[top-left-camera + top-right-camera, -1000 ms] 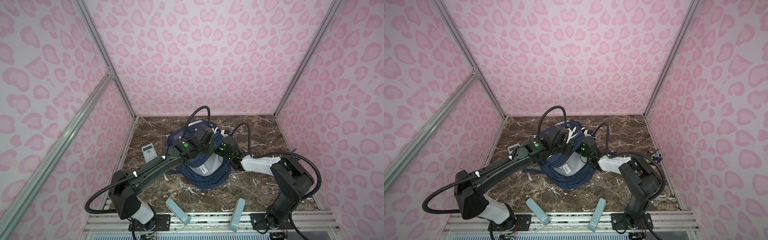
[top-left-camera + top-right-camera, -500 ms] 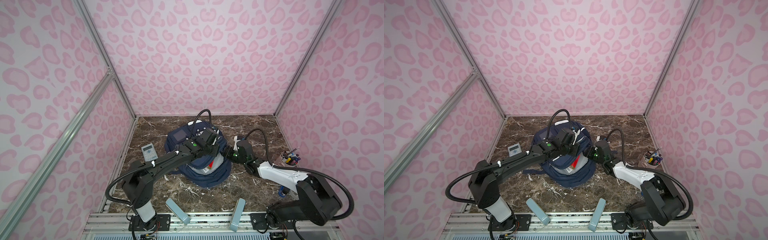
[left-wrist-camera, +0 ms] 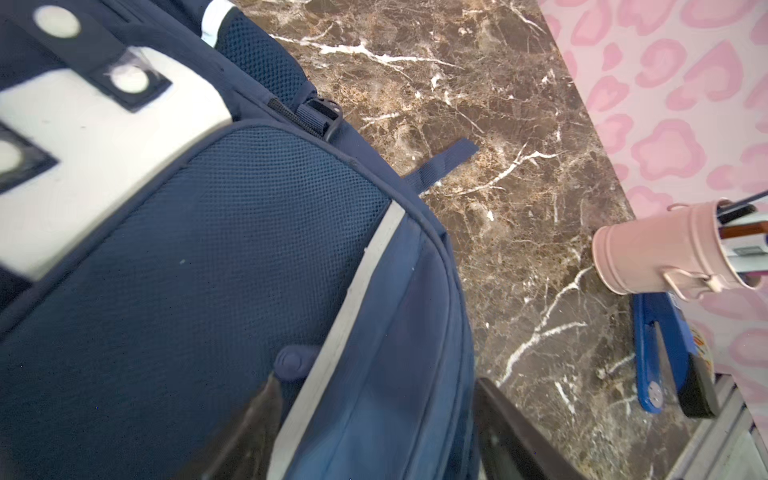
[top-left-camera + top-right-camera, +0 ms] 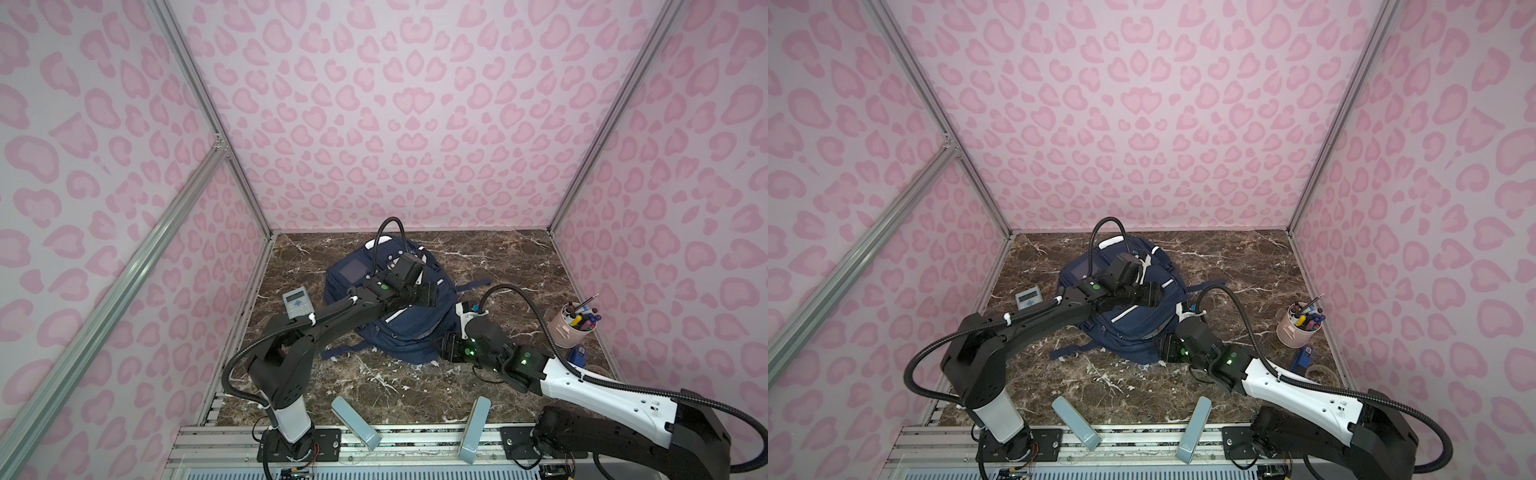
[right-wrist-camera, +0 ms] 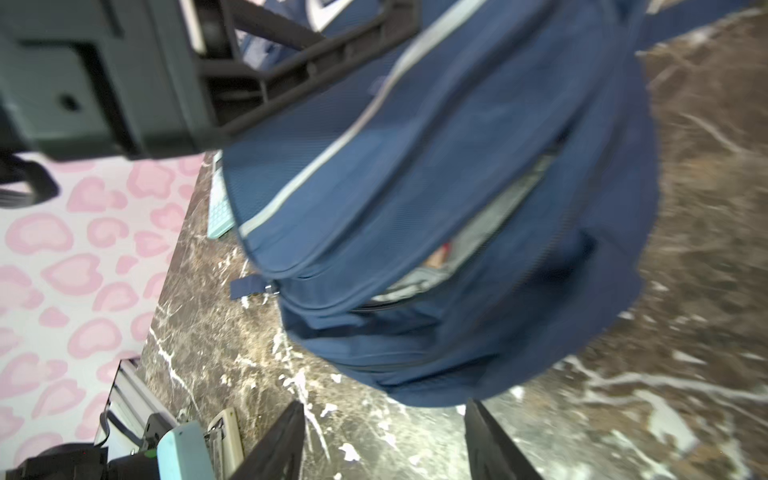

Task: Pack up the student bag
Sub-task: 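Grasp the backpack's zipper pulls with both grippers near the bag's front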

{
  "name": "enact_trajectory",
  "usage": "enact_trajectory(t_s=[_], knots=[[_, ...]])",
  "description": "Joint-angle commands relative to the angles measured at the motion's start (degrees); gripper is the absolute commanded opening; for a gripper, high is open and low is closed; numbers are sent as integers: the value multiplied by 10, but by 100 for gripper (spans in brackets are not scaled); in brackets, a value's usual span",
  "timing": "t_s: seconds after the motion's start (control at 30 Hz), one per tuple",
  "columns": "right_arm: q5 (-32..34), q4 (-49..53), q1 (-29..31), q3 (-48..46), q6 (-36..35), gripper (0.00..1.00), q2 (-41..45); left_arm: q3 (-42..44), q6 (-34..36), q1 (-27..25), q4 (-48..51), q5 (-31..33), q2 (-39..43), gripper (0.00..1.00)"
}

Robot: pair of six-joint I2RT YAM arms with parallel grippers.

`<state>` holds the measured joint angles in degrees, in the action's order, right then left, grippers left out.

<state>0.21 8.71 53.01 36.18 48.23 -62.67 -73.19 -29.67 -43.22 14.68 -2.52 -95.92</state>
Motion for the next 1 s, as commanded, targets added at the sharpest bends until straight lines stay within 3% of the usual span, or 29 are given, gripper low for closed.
enact_trajectory(t_s=[0.0, 0.1, 0.17, 0.2, 0.27, 0.4, 0.53, 0.7, 0.8, 0.9, 0.97], knots=[[65, -17, 41, 25, -13, 63, -42, 47, -40, 8, -12, 16, 74, 86], [67, -55, 74, 51, -9, 66, -99, 131, -85, 31, -17, 14, 168, 97], [56, -80, 96, 79, -13, 77, -146, 212, -139, 59, -36, 10, 231, 100], [49, -91, 105, 91, -21, 90, -169, 257, -168, 73, -65, 1, 262, 99], [63, -88, 129, 123, -31, 92, -207, 338, -212, 97, -116, -15, 311, 99], [66, -98, 148, 166, -33, 79, -269, 412, -251, 122, -132, 51, 370, 78], [62, -101, 140, 209, -31, 70, -329, 452, -262, 145, -203, 58, 373, 77], [60, -130, 121, 232, -28, 60, -375, 436, -269, 147, -219, 49, 289, 73], [60, -127, 112, 249, -24, 55, -398, 456, -283, 147, -286, 52, 259, 62], [82, -113, 109, 271, -37, 53, -422, 424, -264, 147, -263, 60, 236, 40], [98, -98, 100, 290, -51, 52, -443, 420, -263, 147, -259, 53, 238, 17]])
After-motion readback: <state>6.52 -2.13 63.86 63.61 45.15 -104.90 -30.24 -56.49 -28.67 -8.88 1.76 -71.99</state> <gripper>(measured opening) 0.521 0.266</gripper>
